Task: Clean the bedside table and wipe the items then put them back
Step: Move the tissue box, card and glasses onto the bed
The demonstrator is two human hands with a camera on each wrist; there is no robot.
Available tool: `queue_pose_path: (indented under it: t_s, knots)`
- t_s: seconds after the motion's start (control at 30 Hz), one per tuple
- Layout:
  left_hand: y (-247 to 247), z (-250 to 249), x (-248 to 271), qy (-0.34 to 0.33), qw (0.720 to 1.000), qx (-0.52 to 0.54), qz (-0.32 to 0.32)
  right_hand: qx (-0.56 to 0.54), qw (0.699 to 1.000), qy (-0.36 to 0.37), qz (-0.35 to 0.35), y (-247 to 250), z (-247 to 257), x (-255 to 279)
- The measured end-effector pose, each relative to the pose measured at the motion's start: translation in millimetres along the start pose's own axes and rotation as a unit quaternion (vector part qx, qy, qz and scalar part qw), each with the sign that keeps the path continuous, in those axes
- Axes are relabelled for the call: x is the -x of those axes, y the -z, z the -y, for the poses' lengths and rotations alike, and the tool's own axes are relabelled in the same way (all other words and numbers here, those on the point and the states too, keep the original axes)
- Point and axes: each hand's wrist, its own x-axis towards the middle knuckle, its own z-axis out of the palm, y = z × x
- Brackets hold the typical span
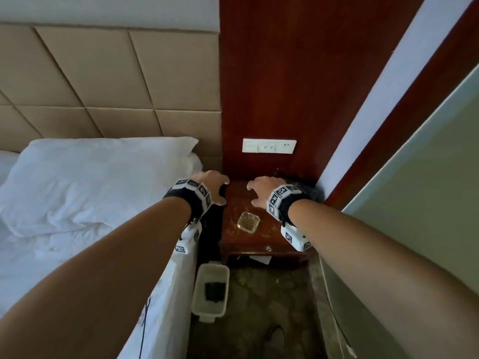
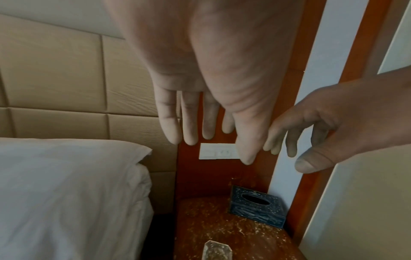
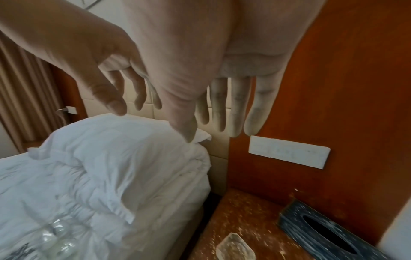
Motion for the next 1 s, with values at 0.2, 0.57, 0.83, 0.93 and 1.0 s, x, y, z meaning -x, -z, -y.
queue_pose_path:
  t_s: [0.2,0.57,0.83,0.93,1.0]
  knots:
    - [6.3,-83.6,-78.6,-0.021,0.999,-0.022,0.04,-0.046,0.996,-0.055,0.055,-36.3,-122.2,10.3]
    - [11.5,-149.1,-188.6,-0.048,0.995,-0.044,0.077,-0.118,0.982,-0.118,0.085,-85.0,-243.1,-3.9]
    - [-14.8,-152.2,-310.9,-0.085,0.99,-0.06,0.097,-0.149,0.97,-0.163,0.103,-123.6,-297.6,-72.7]
    - [-34.1,-152.0,-365.7,-0.108,0.986,-0.066,0.107,-0.17,0.959,-0.197,0.115,-145.1,-319.4,-102.5]
    - [-48.6,-149.8,-400.3,-0.123,0.983,-0.077,0.114,-0.18,0.951,-0.215,0.126,-162.3,-331.7,-123.8]
